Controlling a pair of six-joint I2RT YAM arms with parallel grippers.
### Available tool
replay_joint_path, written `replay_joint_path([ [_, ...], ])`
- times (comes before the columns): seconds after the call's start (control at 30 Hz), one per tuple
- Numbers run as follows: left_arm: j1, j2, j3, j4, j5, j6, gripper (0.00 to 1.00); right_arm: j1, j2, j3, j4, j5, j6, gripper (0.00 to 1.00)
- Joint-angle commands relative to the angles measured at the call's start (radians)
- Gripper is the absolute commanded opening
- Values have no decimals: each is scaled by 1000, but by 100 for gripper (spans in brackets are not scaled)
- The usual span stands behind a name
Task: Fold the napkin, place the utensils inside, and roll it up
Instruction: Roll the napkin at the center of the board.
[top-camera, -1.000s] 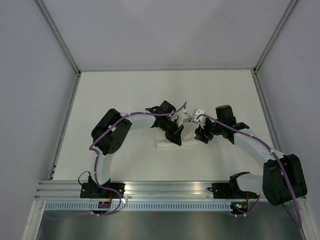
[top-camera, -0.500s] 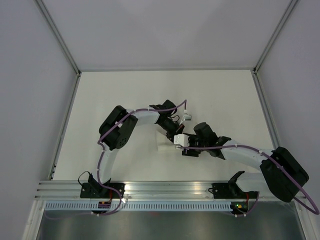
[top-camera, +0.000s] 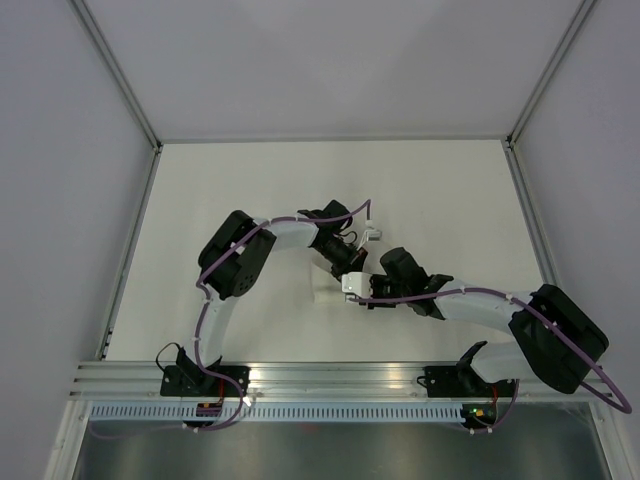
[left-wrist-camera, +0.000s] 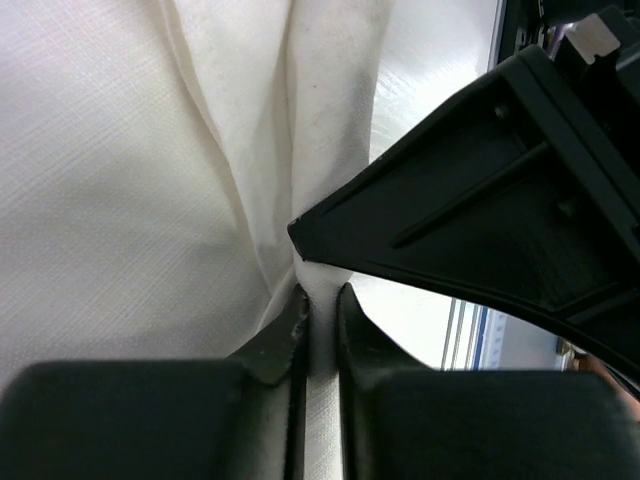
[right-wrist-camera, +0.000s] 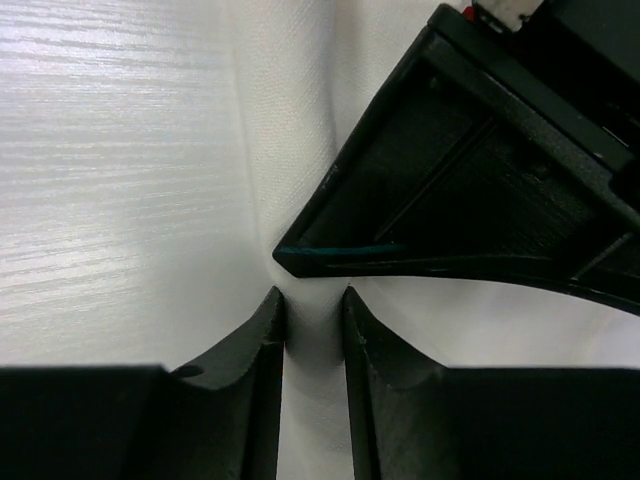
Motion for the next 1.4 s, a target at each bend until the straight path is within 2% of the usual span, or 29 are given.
replay_joint_path([
  [0.0,22,20,-44,18,-108,-69,18,-3,30,-6,-47,23,13,21],
  [0.03,34,4,-55,43,-97,-93,18,-3,33,-5,-67,15,13,19],
  [0.1,51,-58,-105,139,-91,-129,26,-5,39,2,-90,3,13,15],
  [0.3,95,-231,-225,360,-109,-274,32,-52,82,58,-214,-104,-13,12],
  [0.5,105,-413,-355,542,-345,-333,34,-123,205,205,-431,-239,-82,11],
  [0.53,103,-440,-380,605,-448,-348,35,-137,243,244,-489,-259,-94,11],
  [0.6,106,-509,-475,694,-531,-359,35,-157,280,282,-543,-310,-116,11],
  [0.63,106,-588,-519,751,-636,-388,35,-175,300,301,-596,-328,-139,11],
  [0.67,106,-630,-615,881,-663,-393,36,-186,342,342,-622,-342,-153,11],
  [0.77,105,-765,-792,1116,-754,-417,44,-224,441,428,-728,-396,-213,11],
  [0.87,83,-849,-893,1195,-800,-332,46,-259,544,521,-820,-436,-251,11],
  [1.0,-38,-894,-958,1233,-921,-143,50,-295,656,629,-920,-476,-286,11],
  [1.03,-62,-895,-961,1229,-986,-71,51,-299,686,658,-943,-477,-288,10],
  [1.17,-193,-891,-993,1262,-1137,67,56,-305,737,710,-983,-485,-294,11],
  [1.37,-347,-767,-951,1210,-1182,251,58,-313,789,762,-1034,-491,-299,11],
])
